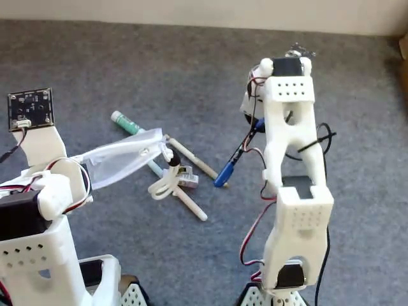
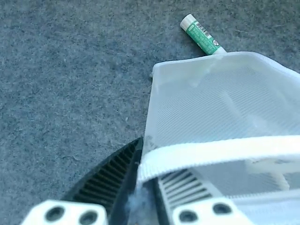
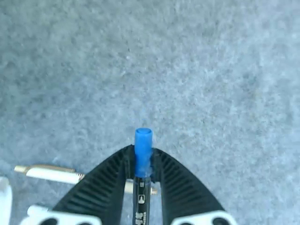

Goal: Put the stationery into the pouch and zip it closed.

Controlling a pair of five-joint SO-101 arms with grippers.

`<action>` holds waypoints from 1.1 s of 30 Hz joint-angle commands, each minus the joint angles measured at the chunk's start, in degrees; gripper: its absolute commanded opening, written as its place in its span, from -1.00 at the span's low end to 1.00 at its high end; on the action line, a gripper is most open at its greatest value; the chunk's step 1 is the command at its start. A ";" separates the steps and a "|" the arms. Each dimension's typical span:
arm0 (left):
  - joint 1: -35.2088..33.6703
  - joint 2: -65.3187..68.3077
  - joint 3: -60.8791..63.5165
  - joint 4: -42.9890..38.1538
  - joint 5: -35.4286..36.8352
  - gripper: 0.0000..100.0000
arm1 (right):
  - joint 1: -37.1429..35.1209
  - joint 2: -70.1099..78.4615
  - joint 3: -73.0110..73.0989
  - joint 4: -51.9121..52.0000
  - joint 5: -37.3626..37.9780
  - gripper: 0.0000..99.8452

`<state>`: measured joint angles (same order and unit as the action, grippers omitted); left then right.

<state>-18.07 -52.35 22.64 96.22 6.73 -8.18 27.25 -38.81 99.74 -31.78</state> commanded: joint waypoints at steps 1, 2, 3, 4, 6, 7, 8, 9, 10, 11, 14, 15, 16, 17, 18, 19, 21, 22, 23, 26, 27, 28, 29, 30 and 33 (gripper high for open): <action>-0.31 1.19 -0.75 -1.14 0.62 -0.99 | -0.75 -9.54 3.12 1.10 0.70 -0.99; -0.31 1.19 -0.75 -1.14 0.62 -0.99 | -0.75 -11.03 4.35 1.10 0.70 -0.99; -0.31 1.19 -0.75 -1.14 0.62 -0.99 | -0.75 -12.26 5.58 1.10 0.70 -0.99; -0.31 1.19 -0.75 -1.14 0.62 -0.99 | -0.75 -13.58 6.55 1.10 0.70 -0.99; -0.31 1.19 -0.66 -1.14 0.62 -0.99 | -0.75 -15.96 8.48 1.01 0.70 -0.99; -0.31 1.19 -0.57 -1.14 0.62 -0.99 | -0.75 -17.10 9.45 0.92 0.70 -0.99; -0.31 1.19 -0.48 -1.14 0.62 -0.99 | -0.75 -18.15 10.33 0.84 0.70 -0.99; -0.31 1.19 -0.57 -1.14 0.62 -0.99 | -0.84 -19.38 11.12 0.84 0.70 -0.99; -0.31 1.19 -0.75 -1.14 0.62 -0.99 | -0.84 -20.79 11.82 0.84 0.70 -0.99; -0.31 1.19 -0.84 -1.14 0.62 -0.99 | -1.01 -22.37 12.44 0.84 0.70 -0.99; -0.48 1.19 -0.48 -1.14 0.62 -0.99 | -2.77 -26.95 15.52 0.57 0.70 -0.99; -0.57 1.19 -0.48 -1.14 0.62 -0.99 | -3.82 -28.35 16.66 -0.04 0.70 -0.99; -0.57 1.19 -0.40 -1.14 0.62 -0.99 | -4.79 -29.67 18.07 -0.57 0.70 -0.99; -0.57 1.19 -0.40 -1.14 0.62 -0.99 | -5.76 -31.16 19.56 -1.19 0.70 -0.99; -0.48 1.19 -0.40 -1.14 0.62 -0.99 | -6.37 -32.66 21.14 -1.98 0.70 -0.99; -0.40 1.19 -0.40 -1.14 0.62 -0.99 | -6.81 -34.33 22.64 -2.68 0.70 -0.99; -0.40 1.19 -0.40 -1.14 0.62 -0.99 | -7.16 -38.02 25.63 -3.91 0.70 -0.99; -0.40 1.19 -0.40 -1.14 0.62 -0.99 | -7.16 -40.04 27.03 -4.53 0.70 -0.99; -0.40 1.19 -0.40 -1.14 0.62 -0.99 | -7.16 -42.15 28.35 -5.23 0.70 -0.99; -0.40 1.19 -0.40 -1.14 0.62 -0.99 | -7.43 -48.57 32.57 -8.57 0.53 -0.99; -0.40 1.19 -0.40 -1.14 0.62 -0.99 | -7.69 -50.77 34.24 -10.07 0.35 -0.99; -0.40 1.19 -0.40 -1.14 0.62 -0.99 | -8.04 -52.70 35.82 -11.47 0.26 -0.99; -0.40 1.19 -0.40 -1.14 0.62 -0.99 | -8.57 -54.73 37.49 -12.97 0.26 -0.99; -0.48 1.19 -0.31 -1.14 0.62 -0.99 | -9.19 -56.75 39.25 -14.46 0.26 -0.99; -0.66 1.27 -0.31 -1.14 0.62 -0.99 | -10.68 -62.73 44.18 -19.12 0.26 -0.99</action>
<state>-18.07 -52.35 22.64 96.22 6.73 -17.32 -28.48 3.12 85.41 -31.78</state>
